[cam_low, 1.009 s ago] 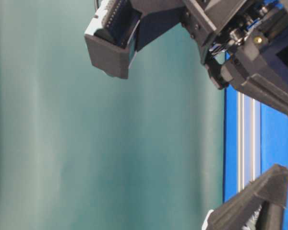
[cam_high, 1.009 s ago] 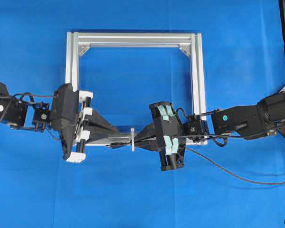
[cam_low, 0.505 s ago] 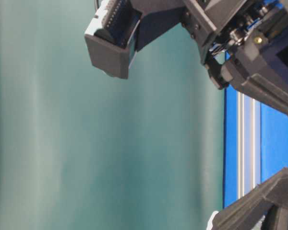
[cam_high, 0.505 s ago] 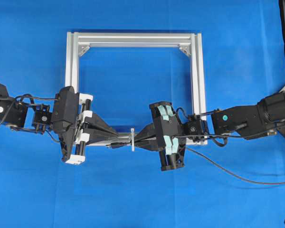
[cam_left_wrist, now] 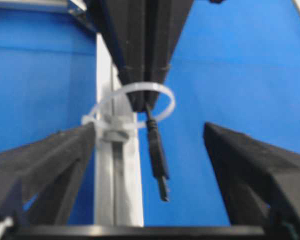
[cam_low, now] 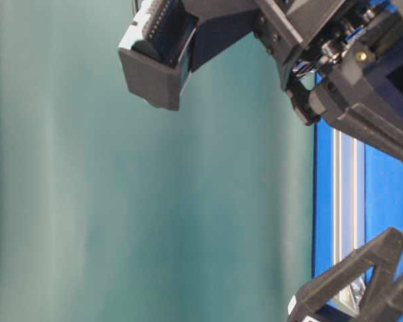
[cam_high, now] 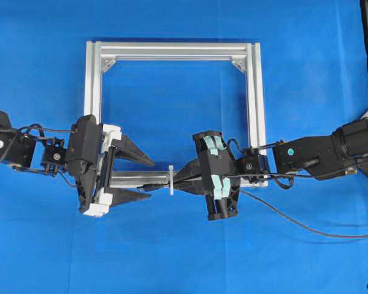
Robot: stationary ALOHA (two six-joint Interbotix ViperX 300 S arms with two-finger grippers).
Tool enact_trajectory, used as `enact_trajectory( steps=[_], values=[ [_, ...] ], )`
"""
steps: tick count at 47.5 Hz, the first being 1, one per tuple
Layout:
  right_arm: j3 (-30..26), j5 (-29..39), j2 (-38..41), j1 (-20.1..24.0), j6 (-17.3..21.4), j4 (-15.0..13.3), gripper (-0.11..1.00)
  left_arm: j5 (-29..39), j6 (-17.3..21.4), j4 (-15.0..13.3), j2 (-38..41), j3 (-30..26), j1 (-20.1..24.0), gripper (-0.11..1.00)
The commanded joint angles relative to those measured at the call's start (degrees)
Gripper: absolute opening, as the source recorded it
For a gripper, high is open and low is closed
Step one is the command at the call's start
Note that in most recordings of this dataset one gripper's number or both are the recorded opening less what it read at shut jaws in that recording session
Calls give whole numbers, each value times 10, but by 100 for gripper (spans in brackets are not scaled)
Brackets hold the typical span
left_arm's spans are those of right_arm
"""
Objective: Insert the wire through the string loop located in the center.
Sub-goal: 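Move the open left gripper to the plug emerging from the loop, then close the left gripper on the USB plug beyond the loop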
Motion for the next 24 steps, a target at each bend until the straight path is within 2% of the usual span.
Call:
enact_trajectory(
  steps=[1, 3, 14, 24],
  values=[
    [-7, -4, -8, 1, -1, 1, -3, -3, 0, 2, -11, -8, -5, 90],
    [-7, -4, -9, 1, -1, 1, -3, -3, 0, 2, -11, -9, -5, 92],
    [-7, -4, -9, 1, -1, 1, -3, 2, 1, 2, -11, -11, -5, 91],
    [-7, -3, -8, 1, -1, 1, -3, 51, -2, 1, 15, -28, -5, 91]
  ],
)
